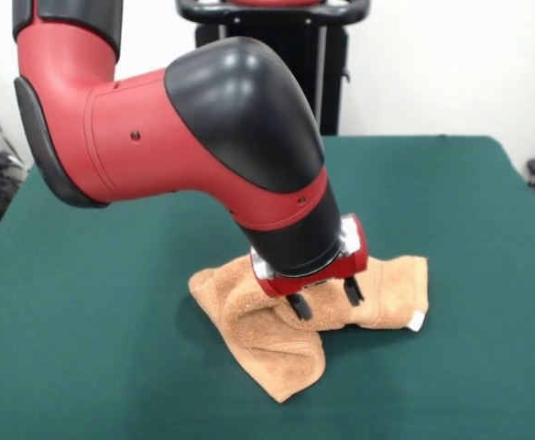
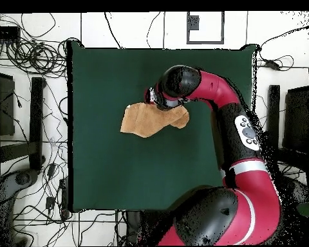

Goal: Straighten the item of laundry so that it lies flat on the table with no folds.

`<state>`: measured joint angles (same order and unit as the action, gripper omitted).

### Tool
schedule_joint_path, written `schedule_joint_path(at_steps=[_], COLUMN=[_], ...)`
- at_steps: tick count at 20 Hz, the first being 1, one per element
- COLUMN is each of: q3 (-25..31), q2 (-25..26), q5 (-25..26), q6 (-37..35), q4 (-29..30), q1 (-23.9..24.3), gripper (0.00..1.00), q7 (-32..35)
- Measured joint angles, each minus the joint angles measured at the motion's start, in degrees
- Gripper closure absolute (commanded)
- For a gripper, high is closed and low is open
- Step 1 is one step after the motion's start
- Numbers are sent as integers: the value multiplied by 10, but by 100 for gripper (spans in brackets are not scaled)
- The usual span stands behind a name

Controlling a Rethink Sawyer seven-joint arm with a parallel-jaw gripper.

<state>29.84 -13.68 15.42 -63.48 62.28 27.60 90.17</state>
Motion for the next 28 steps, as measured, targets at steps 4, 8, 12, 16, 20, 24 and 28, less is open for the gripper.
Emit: schedule_joint_path(at_steps=[4,8,12,16,20,24,28], q3=[1,4,11,16,21,21,21], q2=[0,0,0,0,0,0,0], q5=[3,10,15,17,18,20,21], q6=[0,3,17,23,31,37,38], q4=[0,0,0,0,0,0,0], q1=[0,1,3,5,5,5,5], gripper=[0,0,100,100,100,100,100], q7=[0,0,0,0,0,0,0])
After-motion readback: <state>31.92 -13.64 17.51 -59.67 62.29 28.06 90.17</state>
